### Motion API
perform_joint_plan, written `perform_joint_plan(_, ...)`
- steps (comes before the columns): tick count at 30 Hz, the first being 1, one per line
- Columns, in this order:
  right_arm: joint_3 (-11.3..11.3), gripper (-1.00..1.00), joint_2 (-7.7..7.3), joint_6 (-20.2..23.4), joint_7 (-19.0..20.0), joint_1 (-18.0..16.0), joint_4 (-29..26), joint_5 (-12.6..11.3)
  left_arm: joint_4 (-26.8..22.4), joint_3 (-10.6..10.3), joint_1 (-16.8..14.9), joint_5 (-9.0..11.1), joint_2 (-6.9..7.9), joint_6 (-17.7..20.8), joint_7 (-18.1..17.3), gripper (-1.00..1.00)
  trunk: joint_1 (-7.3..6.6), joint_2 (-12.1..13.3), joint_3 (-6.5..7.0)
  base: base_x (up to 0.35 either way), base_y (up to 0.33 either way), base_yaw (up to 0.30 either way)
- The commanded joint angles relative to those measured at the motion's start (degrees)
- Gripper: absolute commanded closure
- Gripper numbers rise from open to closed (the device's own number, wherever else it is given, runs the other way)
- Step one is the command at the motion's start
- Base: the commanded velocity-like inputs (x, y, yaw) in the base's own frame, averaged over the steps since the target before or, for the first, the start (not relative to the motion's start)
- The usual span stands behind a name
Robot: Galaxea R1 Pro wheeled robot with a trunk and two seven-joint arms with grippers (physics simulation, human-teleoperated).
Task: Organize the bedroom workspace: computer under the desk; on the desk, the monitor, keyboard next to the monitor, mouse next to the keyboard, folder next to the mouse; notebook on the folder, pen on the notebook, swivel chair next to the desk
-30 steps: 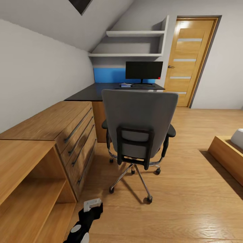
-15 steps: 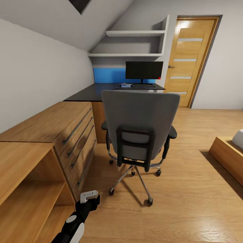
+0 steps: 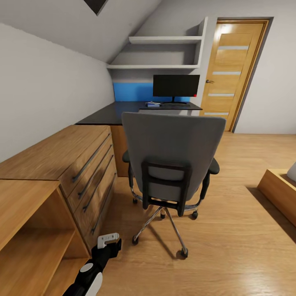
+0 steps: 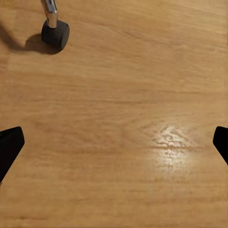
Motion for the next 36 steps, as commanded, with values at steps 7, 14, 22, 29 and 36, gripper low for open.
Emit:
perform_joint_plan(7,0.6,-1.00,0.42,-0.3,-0.2,-0.1,-0.1,-0.4,0.0,-0.2,0.0,0.4,0.08,0.2,0.4,-1.00,0.01,0.0,-0.05,0.066,0.000,0.000)
perform_joint_plan(14,0.2,-1.00,0.77,-0.4,-0.3,-0.2,-4.0,-0.8,0.0,-0.3,0.0,0.4,0.02,0.2,0.4,-1.00,0.01,0.0,-0.05,0.009,0.000,0.000)
perform_joint_plan(22,0.1,-1.00,0.74,3.0,-0.7,-0.9,-18.1,-1.4,-0.2,-0.6,0.0,0.5,-0.23,0.2,0.4,-1.00,0.44,-0.8,-0.41,0.001,0.000,0.000)
perform_joint_plan(29,0.1,-1.00,0.74,17.8,-1.2,-5.4,-28.0,-1.5,-0.3,-0.9,0.0,0.4,-0.26,0.5,0.6,-1.00,1.98,-3.6,-1.67,0.000,0.000,0.000)
perform_joint_plan(36,-1.7,-1.00,0.70,33.8,-1.4,-7.8,-43.5,-1.5,-0.4,-0.9,-0.1,0.3,-0.34,0.7,0.7,-1.00,3.15,-5.7,-3.01,0.000,0.000,0.000)
